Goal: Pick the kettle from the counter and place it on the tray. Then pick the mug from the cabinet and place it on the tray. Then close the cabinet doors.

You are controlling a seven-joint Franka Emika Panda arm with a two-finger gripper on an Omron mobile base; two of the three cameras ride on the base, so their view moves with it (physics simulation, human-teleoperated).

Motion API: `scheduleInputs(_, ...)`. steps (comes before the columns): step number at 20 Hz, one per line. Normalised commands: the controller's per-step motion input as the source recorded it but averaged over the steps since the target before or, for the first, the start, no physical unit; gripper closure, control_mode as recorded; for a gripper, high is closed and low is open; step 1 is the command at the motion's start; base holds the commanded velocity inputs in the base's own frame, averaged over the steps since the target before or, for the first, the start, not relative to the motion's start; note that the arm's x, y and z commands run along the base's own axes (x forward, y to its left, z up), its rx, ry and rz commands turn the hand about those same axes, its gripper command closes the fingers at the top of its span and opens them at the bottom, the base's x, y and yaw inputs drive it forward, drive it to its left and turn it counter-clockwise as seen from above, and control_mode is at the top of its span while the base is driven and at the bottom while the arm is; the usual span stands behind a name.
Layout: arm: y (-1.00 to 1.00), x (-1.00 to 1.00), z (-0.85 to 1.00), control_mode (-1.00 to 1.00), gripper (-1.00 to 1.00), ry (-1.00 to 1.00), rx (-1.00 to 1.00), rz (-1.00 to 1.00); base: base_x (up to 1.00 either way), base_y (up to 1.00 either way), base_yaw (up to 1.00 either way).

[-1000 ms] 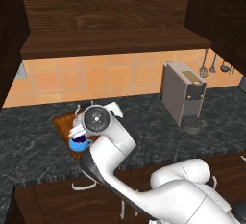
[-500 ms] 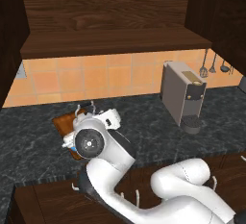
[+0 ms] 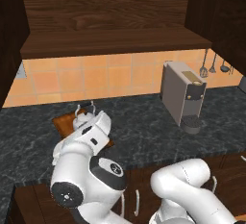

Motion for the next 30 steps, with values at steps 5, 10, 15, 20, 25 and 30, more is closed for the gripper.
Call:
scheduleInputs(5,0.12,-0.47,0.53,-1.00,1.00,-0.21,-0.17,-0.13,0.00,0.00,0.00)
scheduleInputs(10,0.31,-0.44,0.19,-1.00,1.00,-0.16,-0.22,-0.14,0.00,0.00,0.00)
scheduleInputs(15,0.42,-0.26,0.31,-1.00,1.00,-0.23,-0.40,-0.05,0.00,0.00,0.00)
scheduleInputs(20,0.38,-0.24,0.08,-1.00,1.00,-0.11,-0.30,-0.10,0.00,0.00,0.00)
scheduleInputs(25,0.12,-0.11,0.04,-1.00,1.00,-0.15,-0.05,-0.03,0.00,0.00,0.00)
scheduleInputs(30,0.33,-0.07,0.03,-1.00,1.00,-0.20,-0.07,-0.16,0.00,0.00,0.00)
